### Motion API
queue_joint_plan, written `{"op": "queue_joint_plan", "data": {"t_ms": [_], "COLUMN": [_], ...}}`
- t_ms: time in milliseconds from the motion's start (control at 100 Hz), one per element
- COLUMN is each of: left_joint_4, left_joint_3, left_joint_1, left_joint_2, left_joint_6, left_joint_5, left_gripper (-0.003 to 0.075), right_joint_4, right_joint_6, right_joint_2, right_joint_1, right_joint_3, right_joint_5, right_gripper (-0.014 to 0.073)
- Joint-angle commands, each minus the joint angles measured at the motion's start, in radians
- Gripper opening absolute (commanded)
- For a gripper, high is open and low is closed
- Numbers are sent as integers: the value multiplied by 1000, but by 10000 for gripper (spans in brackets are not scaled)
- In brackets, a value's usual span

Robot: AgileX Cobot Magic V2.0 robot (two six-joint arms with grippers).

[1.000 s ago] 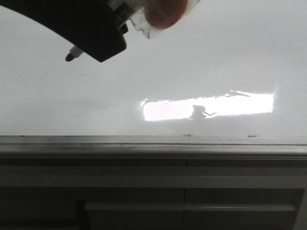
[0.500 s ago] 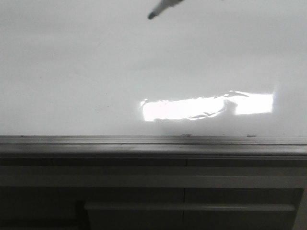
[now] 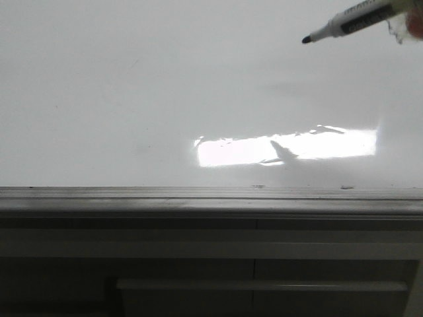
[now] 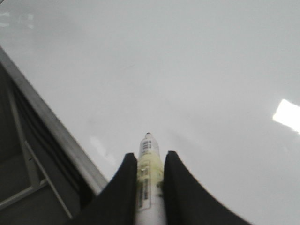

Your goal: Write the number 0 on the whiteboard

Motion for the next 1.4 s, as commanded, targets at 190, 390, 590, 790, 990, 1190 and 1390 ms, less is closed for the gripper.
{"op": "queue_joint_plan", "data": {"t_ms": [190, 390, 590, 790, 990, 1190, 1390], "left_joint_4": [-22, -26, -42, -42, -42, -44, -59], "left_joint_3": [62, 62, 62, 62, 62, 62, 62], "left_joint_1": [2, 2, 2, 2, 2, 2, 2], "left_joint_2": [-41, -41, -41, -41, -41, -41, -41], "left_joint_6": [-30, -30, -30, -30, -30, -30, -30], "left_joint_5": [-226, -229, -229, -229, -229, -229, -214], "left_gripper": [-20, -20, -20, -20, -20, -20, -20], "right_joint_4": [14, 12, 12, 12, 12, 12, 10], "right_joint_6": [3, 3, 3, 3, 3, 3, 3], "right_joint_2": [146, 272, 358, 428, 450, 442, 408], "right_joint_1": [-6, -6, -6, -5, -5, -5, -9], "right_joint_3": [-62, -129, -165, -178, -178, -178, -176], "right_joint_5": [-267, -279, -312, -290, -170, -66, -26], "right_gripper": [-47, -47, -47, -47, -47, -47, -47]}}
